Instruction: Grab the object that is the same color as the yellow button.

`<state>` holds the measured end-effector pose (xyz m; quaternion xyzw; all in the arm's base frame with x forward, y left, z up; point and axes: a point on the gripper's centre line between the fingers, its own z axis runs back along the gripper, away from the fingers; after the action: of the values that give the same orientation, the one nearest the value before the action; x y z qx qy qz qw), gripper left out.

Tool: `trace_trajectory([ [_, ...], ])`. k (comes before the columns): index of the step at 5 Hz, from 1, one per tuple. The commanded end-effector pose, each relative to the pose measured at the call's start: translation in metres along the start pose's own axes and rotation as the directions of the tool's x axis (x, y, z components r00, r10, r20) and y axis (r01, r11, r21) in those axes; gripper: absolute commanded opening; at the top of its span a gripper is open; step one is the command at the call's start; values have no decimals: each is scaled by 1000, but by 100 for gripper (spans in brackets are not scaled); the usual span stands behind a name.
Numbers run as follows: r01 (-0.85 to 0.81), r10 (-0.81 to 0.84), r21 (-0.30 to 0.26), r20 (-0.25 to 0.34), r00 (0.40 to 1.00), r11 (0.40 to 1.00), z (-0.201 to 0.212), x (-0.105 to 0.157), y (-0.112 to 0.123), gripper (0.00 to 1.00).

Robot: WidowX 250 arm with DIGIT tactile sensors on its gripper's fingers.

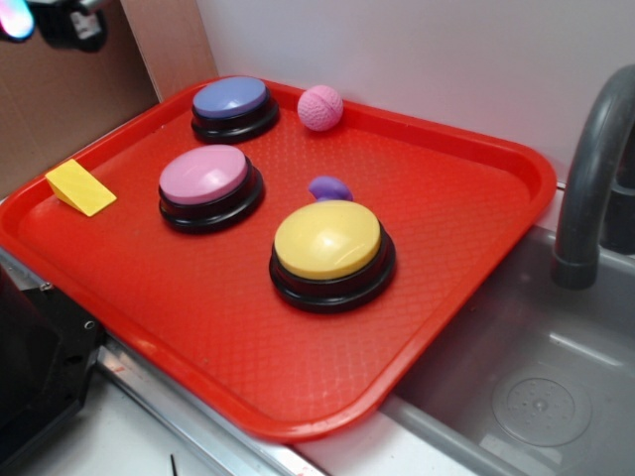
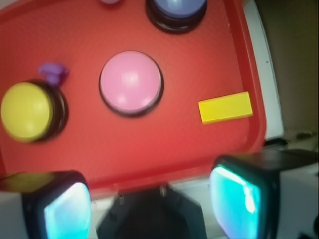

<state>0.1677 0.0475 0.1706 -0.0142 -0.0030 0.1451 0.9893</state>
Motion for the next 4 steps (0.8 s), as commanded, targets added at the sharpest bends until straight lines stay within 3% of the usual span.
trace_trajectory([
  [1,-470,451,176,138,882,865,-31,-10,42,100],
  [2,-674,654,153,164,738,723,-39,-28,51,100],
  [4,-674,654,153,164,738,723,-39,-28,51,100],
])
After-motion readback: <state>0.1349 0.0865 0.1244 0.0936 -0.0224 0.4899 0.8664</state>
